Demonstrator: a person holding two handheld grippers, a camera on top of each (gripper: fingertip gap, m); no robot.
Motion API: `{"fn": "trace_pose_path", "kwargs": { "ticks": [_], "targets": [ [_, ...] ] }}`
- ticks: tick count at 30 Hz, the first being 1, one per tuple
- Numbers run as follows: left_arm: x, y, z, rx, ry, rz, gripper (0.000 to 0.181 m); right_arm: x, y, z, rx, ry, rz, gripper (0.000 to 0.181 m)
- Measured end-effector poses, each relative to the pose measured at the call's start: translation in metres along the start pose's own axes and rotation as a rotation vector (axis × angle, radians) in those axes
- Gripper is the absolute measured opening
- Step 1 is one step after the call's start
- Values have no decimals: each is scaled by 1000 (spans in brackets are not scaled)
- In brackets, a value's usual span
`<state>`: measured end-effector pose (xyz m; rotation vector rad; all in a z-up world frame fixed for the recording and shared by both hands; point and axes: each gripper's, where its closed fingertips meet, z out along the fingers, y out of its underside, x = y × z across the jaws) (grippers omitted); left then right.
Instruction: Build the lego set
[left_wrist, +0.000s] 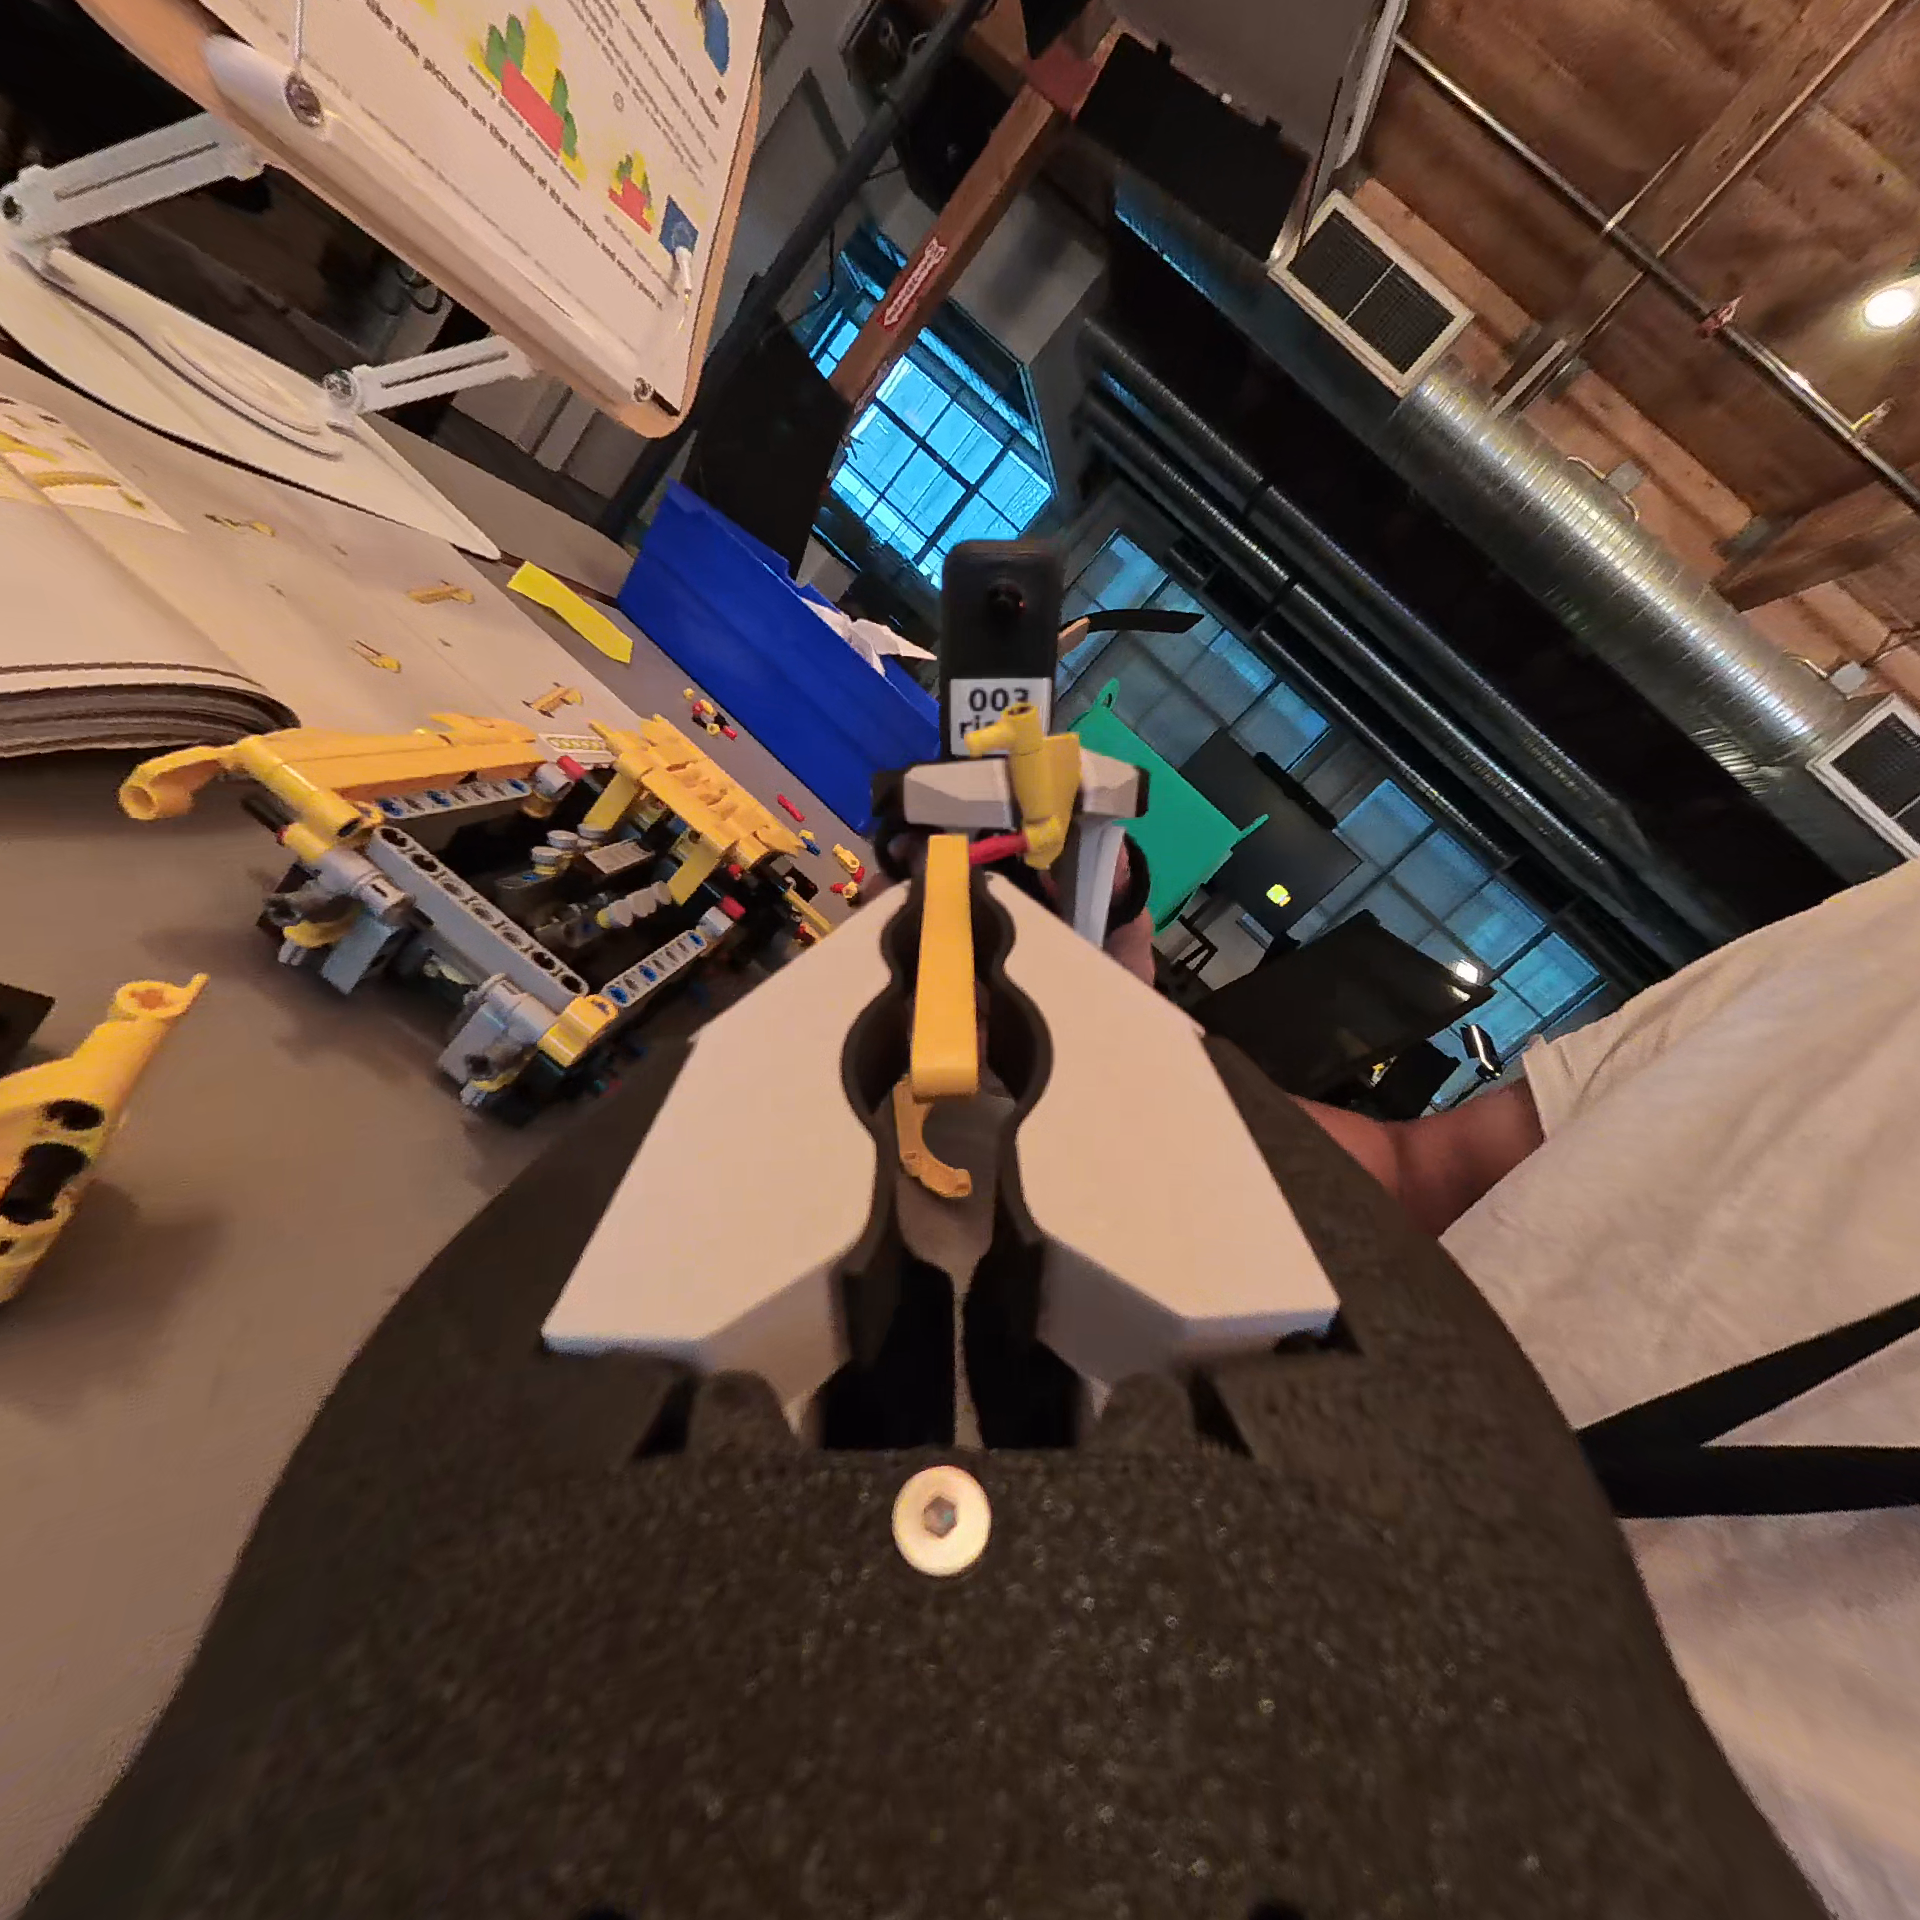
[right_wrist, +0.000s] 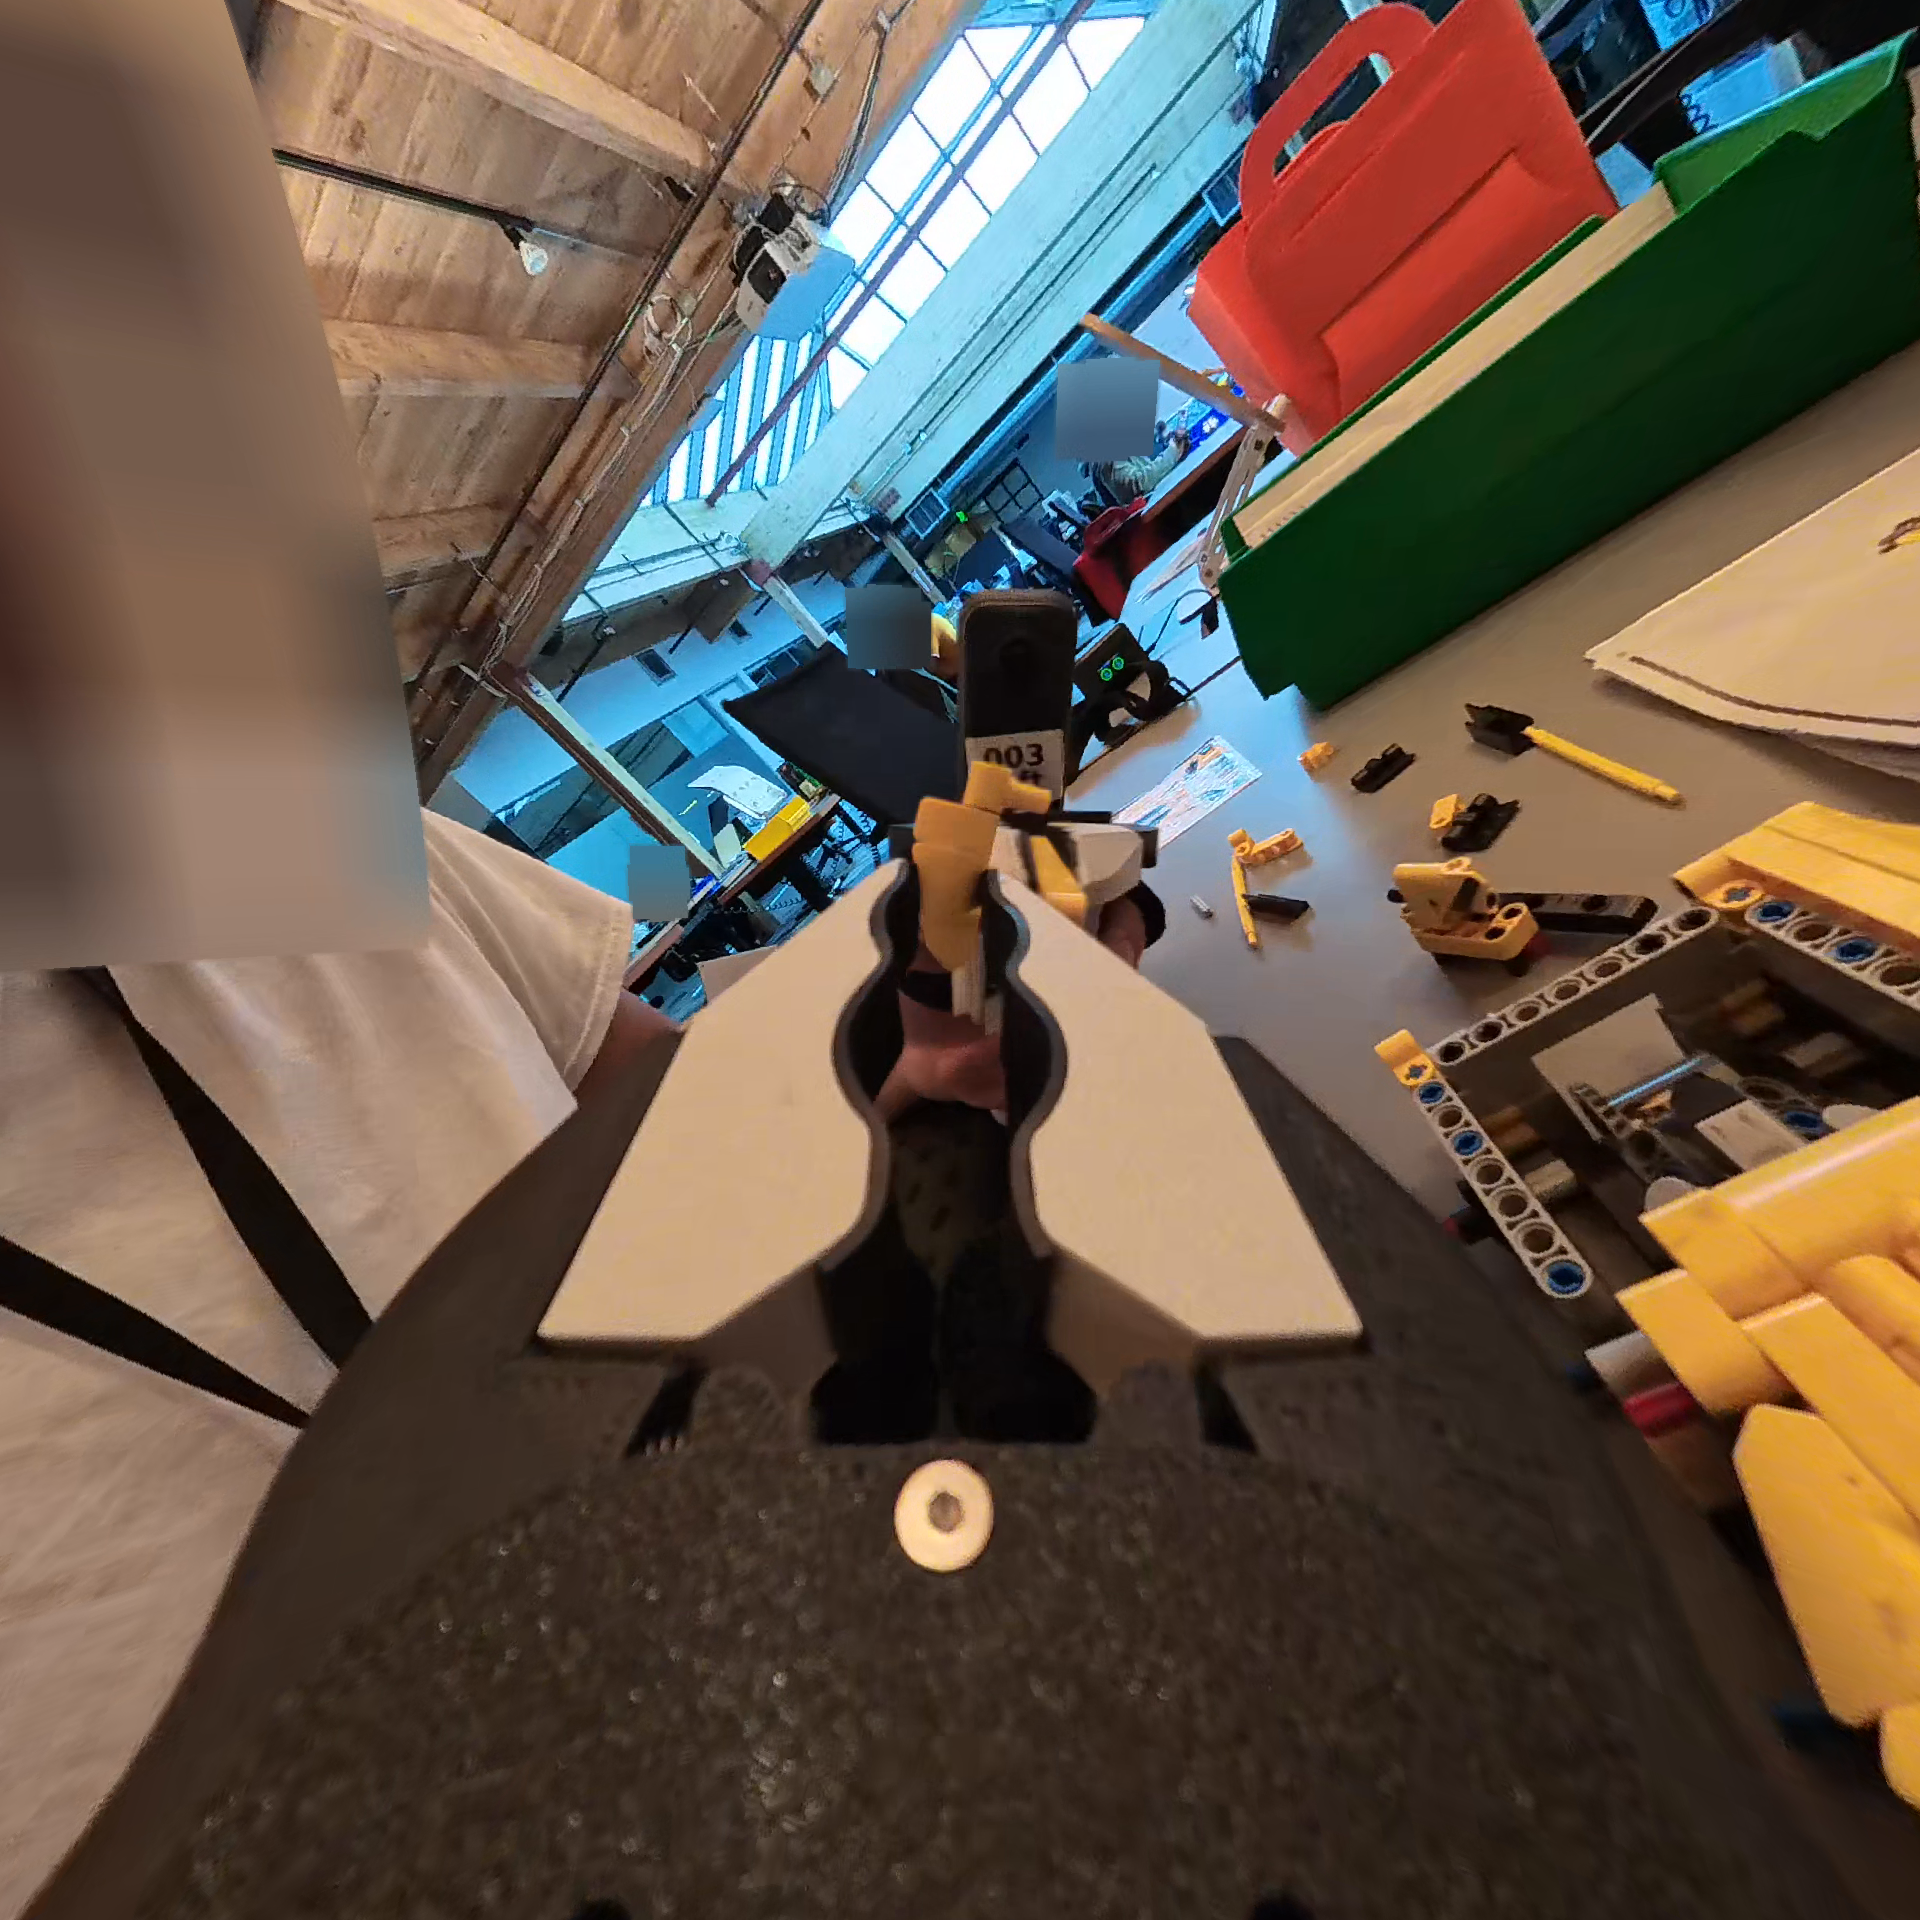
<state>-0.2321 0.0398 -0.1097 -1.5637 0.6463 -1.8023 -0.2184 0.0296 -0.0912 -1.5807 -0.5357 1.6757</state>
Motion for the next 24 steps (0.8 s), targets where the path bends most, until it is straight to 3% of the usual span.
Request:
{"fn": "trace_pose_path", "kwargs": {
  "ticks": [8,15,20,24],
  "targets": [
    [-6,1,0,-9,-37,6,7,-3,-1,3,6,-32,-2,10],
    [-7,5,1,-31,-39,-2,7,6,4,4,-77,63,-105,10],
    [-7,10,3,-66,-41,5,7,7,13,2,-207,101,-212,11],
    [0,16,6,-104,-13,45,7,0,24,-1,-413,104,-351,10]
  ]
}}
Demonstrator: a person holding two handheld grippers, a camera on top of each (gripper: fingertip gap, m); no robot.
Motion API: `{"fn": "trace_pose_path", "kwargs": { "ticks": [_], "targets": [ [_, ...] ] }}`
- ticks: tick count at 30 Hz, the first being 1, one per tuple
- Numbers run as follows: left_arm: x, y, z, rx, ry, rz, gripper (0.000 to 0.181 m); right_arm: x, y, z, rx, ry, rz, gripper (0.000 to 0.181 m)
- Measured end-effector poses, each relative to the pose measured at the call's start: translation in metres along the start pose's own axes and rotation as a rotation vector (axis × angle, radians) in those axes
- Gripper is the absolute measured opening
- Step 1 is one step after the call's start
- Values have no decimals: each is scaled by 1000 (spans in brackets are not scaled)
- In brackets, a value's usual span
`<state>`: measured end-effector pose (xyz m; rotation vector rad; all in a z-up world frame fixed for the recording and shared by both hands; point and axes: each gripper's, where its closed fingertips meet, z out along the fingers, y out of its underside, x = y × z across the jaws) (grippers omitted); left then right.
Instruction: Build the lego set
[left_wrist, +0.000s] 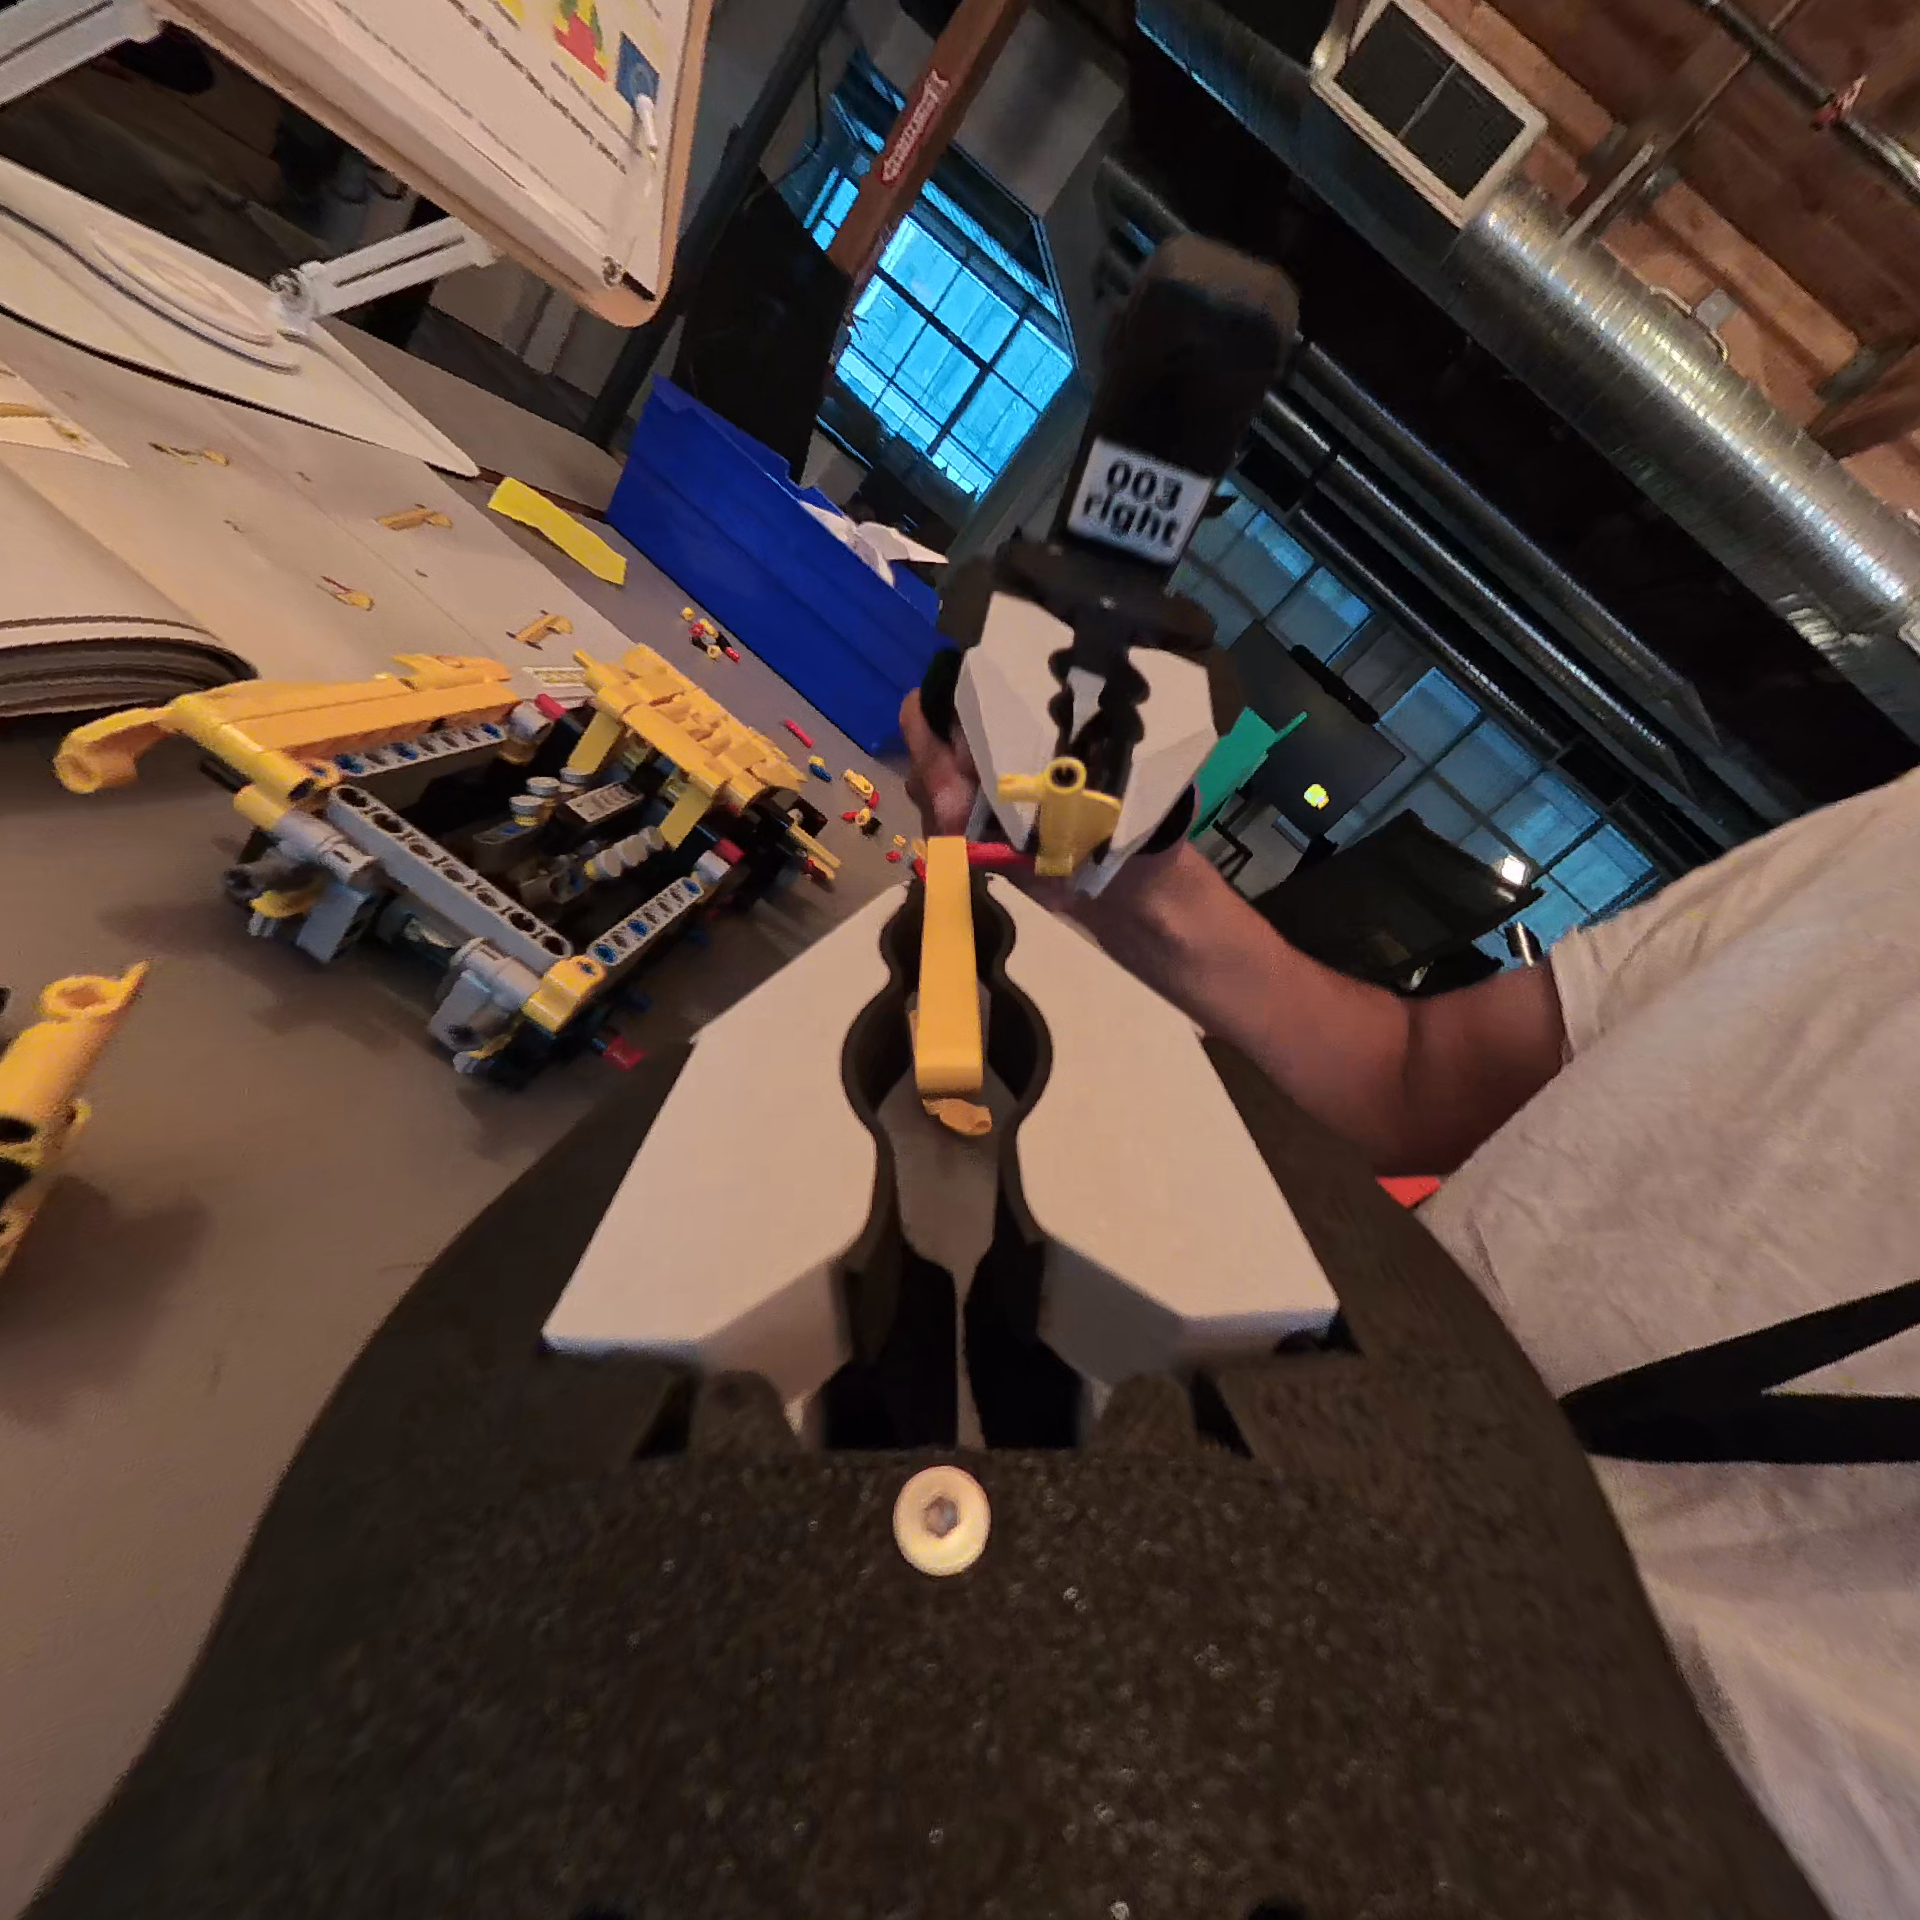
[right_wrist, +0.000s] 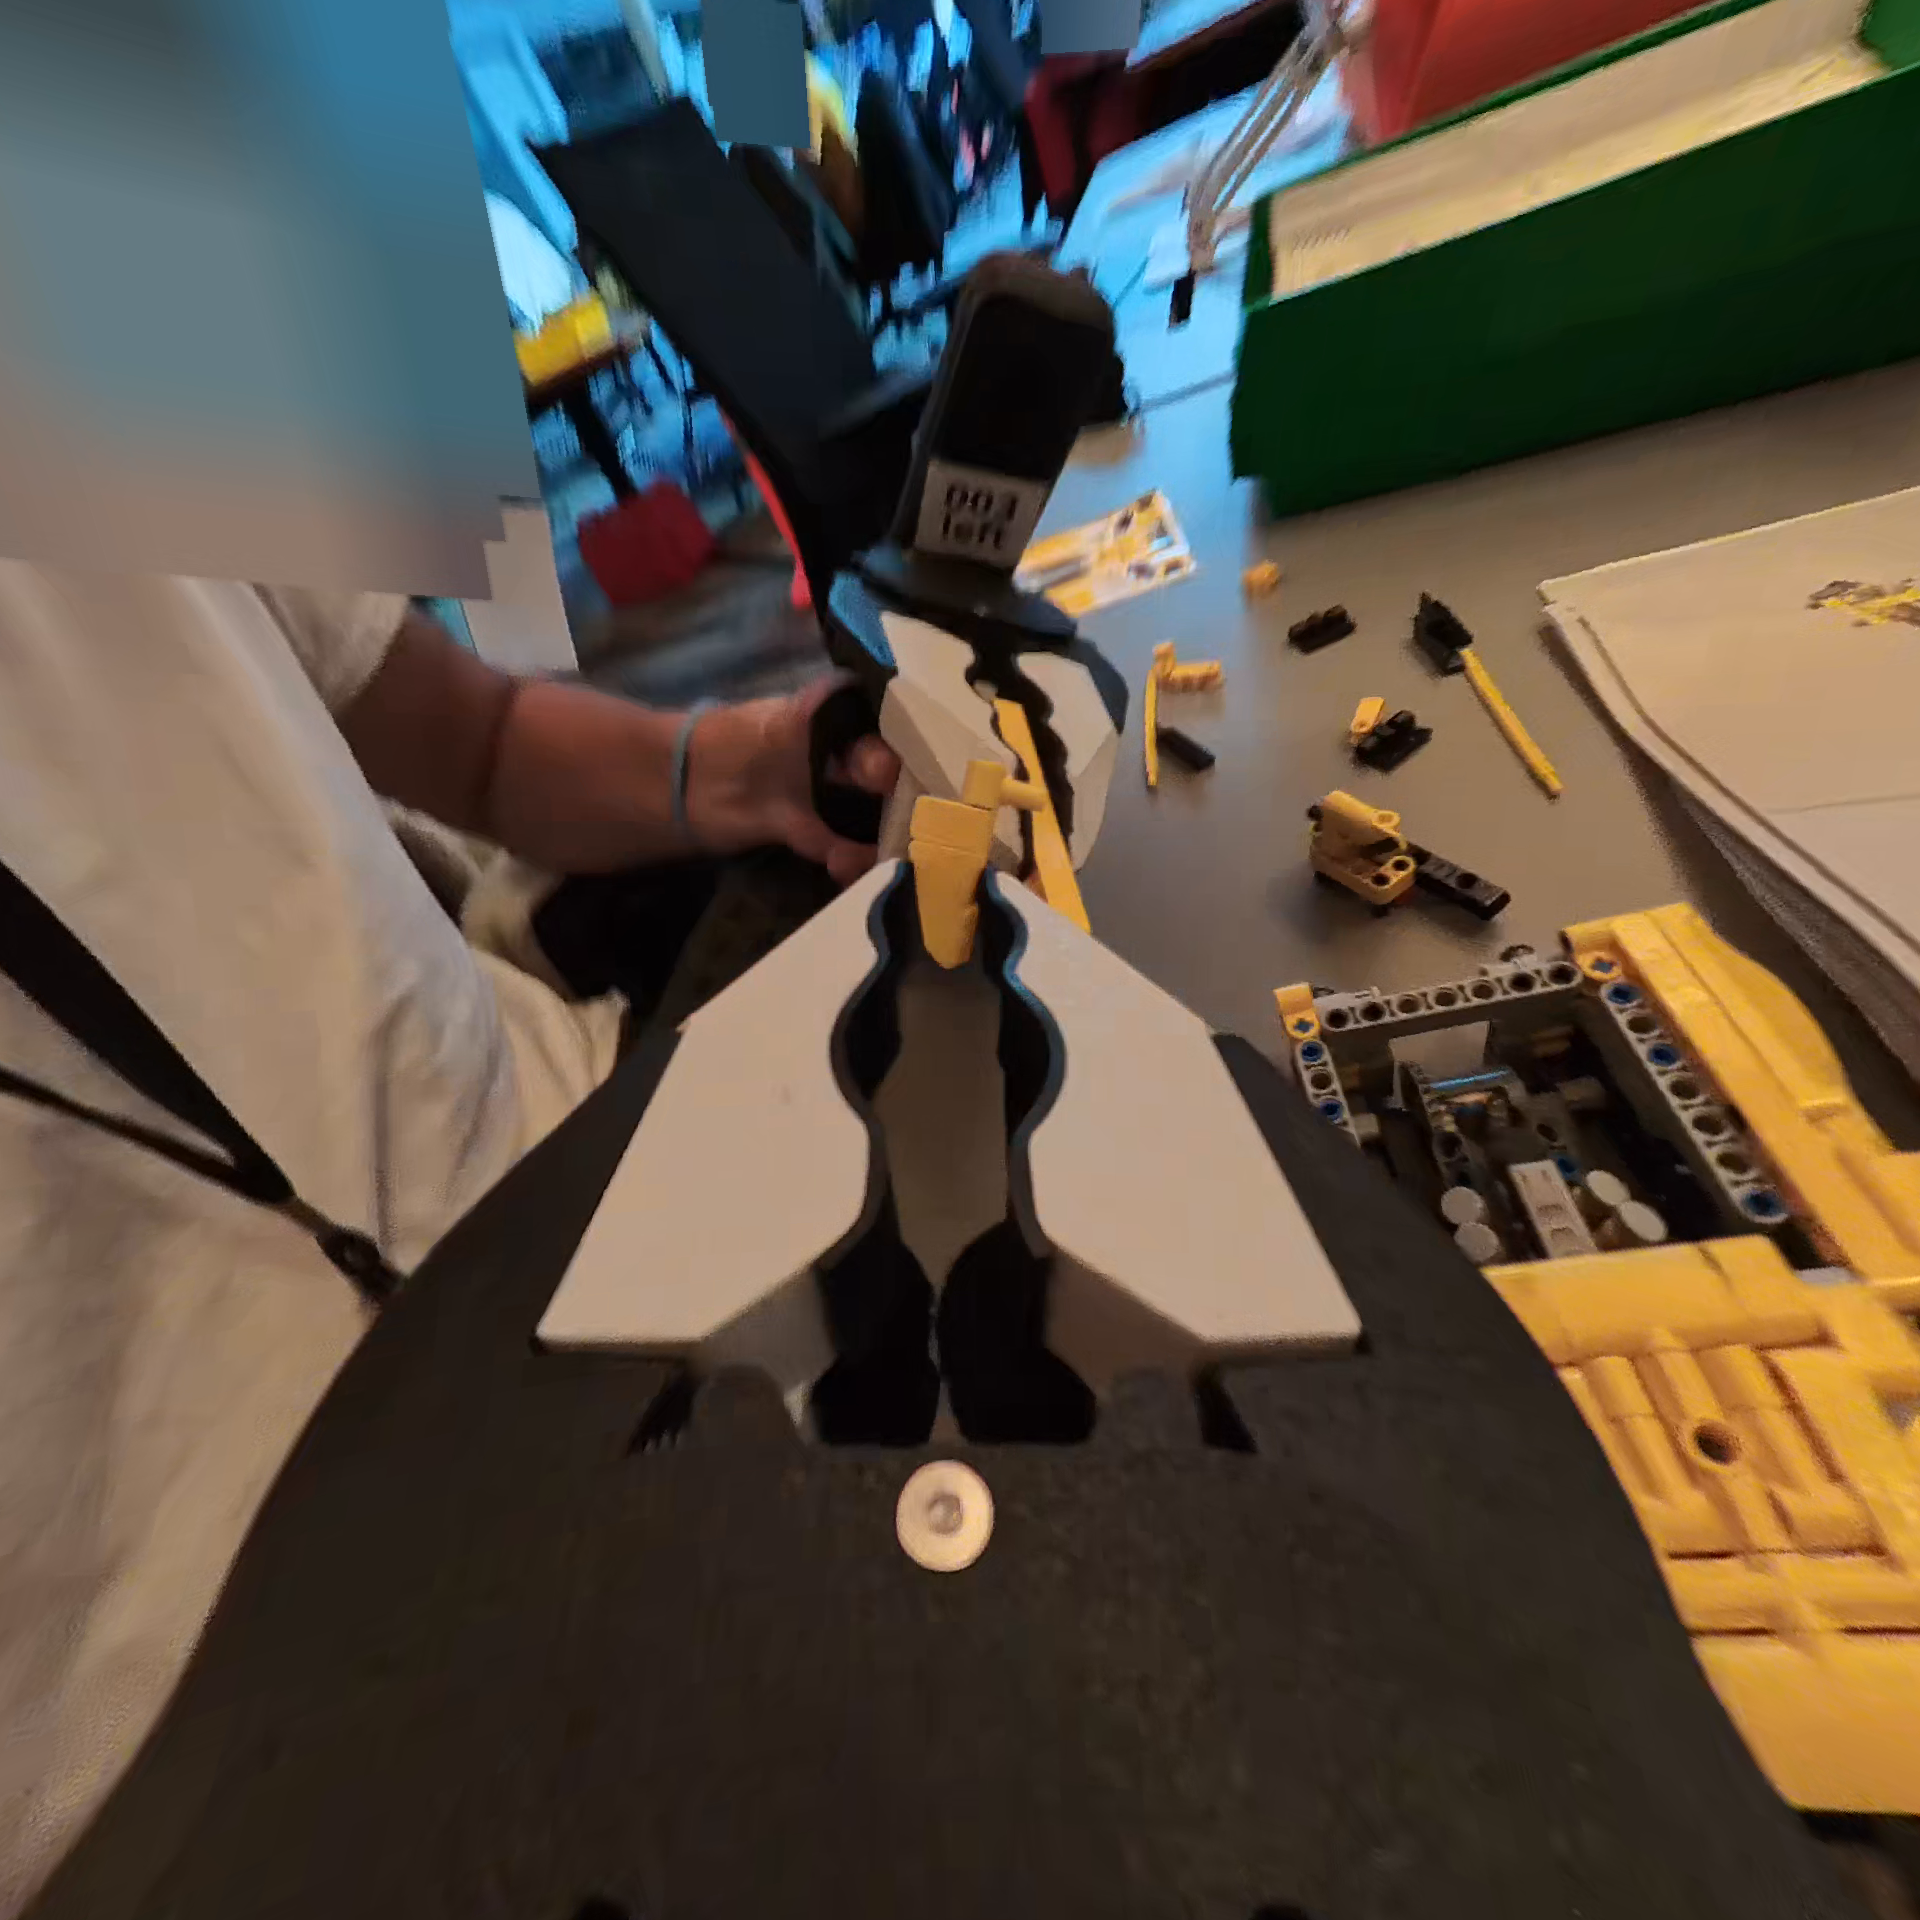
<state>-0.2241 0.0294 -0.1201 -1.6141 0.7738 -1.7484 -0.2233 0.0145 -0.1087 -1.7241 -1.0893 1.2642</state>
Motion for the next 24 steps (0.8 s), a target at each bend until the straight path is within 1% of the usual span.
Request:
{"fn": "trace_pose_path", "kwargs": {
  "ticks": [3,7,9,14,18,20,22,24],
  "targets": [
    [11,5,2,-36,29,74,7,-11,6,-1,-193,-30,-103,11],
    [27,14,7,-83,81,164,7,-28,15,-8,-418,-94,-181,11],
    [32,18,9,-105,100,182,7,-33,20,-10,-492,-113,-206,11],
    [40,27,12,-158,133,221,7,-42,29,-14,-618,-155,-239,11],
    [42,25,12,-140,137,231,8,-44,26,-12,-610,-135,-229,12],
    [43,21,11,-112,135,237,8,-42,22,-12,-563,-96,-240,13],
    [41,16,9,-79,120,249,8,-41,16,-15,-493,-58,-242,23],
    [41,12,8,-53,108,273,8,-35,9,-16,-391,-15,-182,33]
  ]
}}
